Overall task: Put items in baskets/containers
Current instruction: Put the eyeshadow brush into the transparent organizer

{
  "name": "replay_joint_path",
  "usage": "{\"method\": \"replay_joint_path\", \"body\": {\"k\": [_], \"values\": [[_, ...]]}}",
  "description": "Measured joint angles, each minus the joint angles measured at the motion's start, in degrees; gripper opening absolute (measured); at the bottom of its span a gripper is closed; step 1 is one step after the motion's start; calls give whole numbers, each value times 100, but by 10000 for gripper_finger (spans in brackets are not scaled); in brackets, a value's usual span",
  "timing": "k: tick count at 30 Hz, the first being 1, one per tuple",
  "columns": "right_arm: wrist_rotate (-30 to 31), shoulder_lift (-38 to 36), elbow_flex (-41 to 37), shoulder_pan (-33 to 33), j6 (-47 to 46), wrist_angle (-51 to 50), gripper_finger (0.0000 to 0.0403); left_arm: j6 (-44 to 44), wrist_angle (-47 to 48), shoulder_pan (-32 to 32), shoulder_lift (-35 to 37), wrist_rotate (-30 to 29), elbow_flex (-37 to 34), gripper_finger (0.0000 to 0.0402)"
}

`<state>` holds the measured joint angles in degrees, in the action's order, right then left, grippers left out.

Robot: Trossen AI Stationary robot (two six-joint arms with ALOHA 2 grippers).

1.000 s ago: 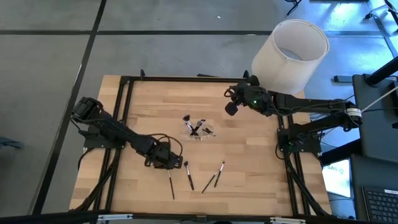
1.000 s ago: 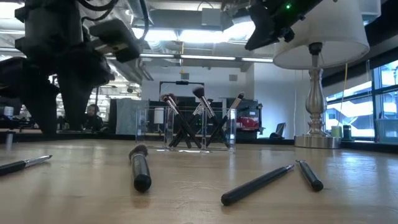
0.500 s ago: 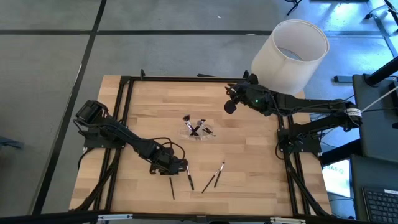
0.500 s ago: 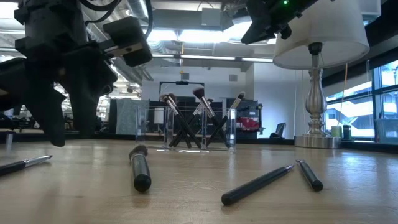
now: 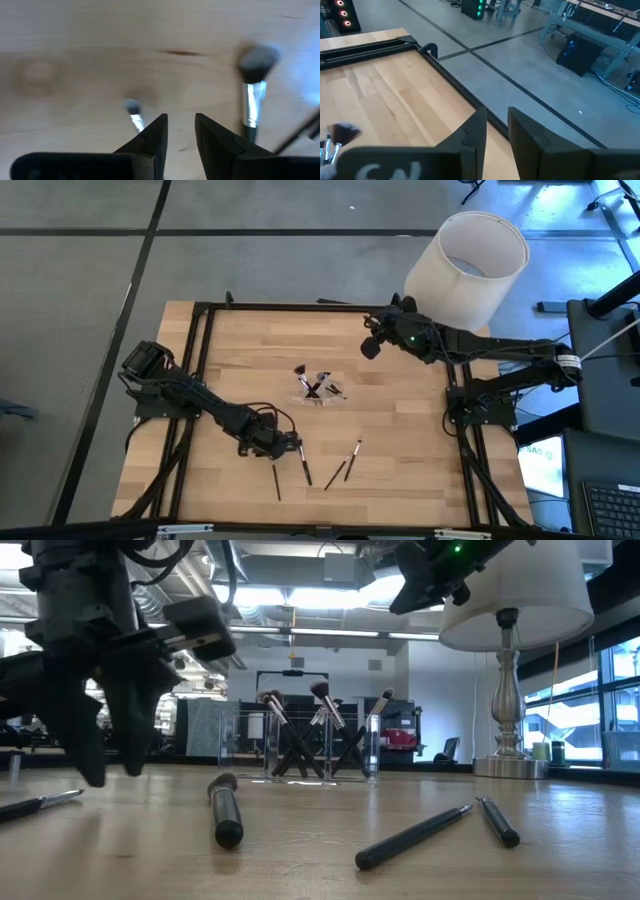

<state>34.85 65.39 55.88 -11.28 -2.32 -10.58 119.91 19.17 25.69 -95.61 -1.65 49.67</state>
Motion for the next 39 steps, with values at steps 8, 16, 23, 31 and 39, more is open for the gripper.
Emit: {"method": "replay_joint_path", "body": {"k": [8, 16, 23, 31, 39], "values": [[-3, 177, -2, -62, 23, 43, 79, 21, 30, -11, 0, 183, 0, 95], [-20, 379, -2, -62, 274, 324, 79, -425, 452, -164, -16, 518, 0, 95], [-26, 400, -2, -89, 296, 446, 79, -390, 706, -106, -66, 692, 11, 95], [-63, 400, -2, -119, 303, 569, 79, -795, 995, -155, 157, 725, 165, 93], [-866, 400, -2, -128, 445, 644, 79, -1016, 2285, -151, 208, 676, 648, 64]]}}
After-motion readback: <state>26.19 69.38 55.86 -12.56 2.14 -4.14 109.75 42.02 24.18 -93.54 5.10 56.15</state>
